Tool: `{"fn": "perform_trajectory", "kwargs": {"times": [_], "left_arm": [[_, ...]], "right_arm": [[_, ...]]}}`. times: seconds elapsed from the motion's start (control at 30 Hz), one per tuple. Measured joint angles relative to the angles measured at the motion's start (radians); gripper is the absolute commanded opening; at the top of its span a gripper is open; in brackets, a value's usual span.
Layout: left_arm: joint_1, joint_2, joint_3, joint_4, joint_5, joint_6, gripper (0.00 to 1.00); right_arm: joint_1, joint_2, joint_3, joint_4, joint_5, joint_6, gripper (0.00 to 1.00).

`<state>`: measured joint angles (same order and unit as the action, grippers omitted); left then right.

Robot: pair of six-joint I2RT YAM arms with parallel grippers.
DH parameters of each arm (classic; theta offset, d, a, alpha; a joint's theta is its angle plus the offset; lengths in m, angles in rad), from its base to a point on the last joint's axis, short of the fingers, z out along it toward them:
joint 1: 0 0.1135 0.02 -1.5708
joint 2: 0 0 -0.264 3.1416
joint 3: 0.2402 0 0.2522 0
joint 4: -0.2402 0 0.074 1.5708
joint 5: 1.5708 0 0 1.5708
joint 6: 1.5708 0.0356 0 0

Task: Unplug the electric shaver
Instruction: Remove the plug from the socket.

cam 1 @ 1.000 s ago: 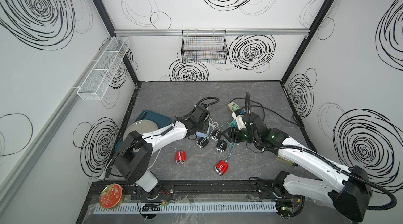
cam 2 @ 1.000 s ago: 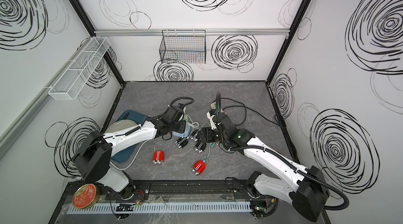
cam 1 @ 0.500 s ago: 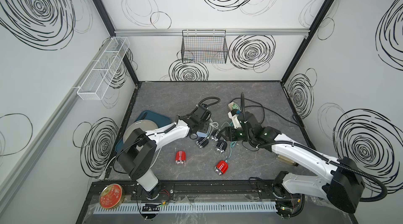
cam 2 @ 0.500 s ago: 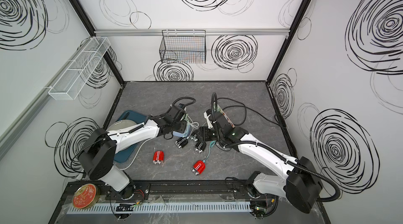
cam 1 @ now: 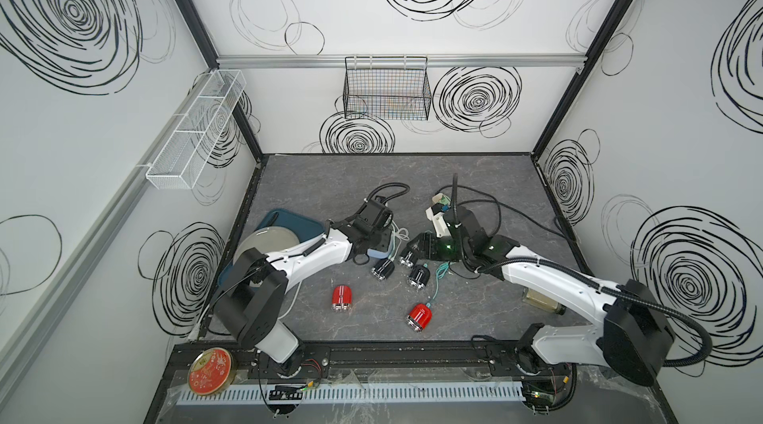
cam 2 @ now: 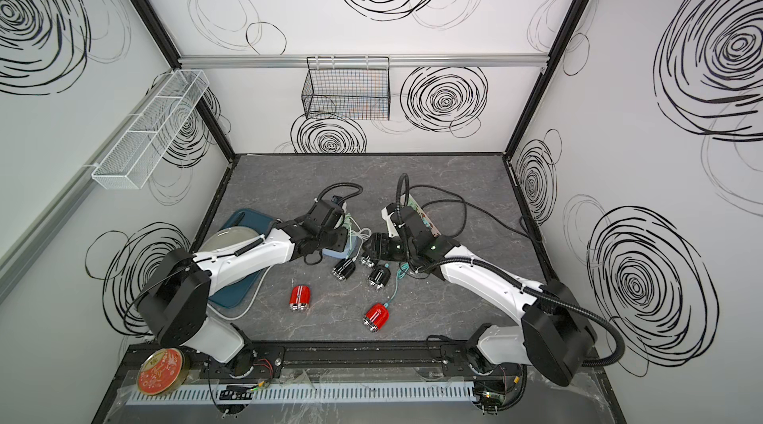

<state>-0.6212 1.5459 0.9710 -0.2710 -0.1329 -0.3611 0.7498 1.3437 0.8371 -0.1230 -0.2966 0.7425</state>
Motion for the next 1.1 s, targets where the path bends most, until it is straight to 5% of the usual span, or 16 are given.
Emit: {"fn": "perform_trajectory", "kwargs": {"times": [0.5,1.1], "left_arm": [[0.137,-0.194,-0.235,0.232,0.133,-0.143,0.22],[0.18,-0.23,-0.272,0.325,0.2,-0.212,0.21]], "right_arm": [[-0.002,0.264,0.031,0.373,-0.08,0.34,0.57],[0.03,0.464,0.113,0.547,-0.102,0.496,0.54]]}}
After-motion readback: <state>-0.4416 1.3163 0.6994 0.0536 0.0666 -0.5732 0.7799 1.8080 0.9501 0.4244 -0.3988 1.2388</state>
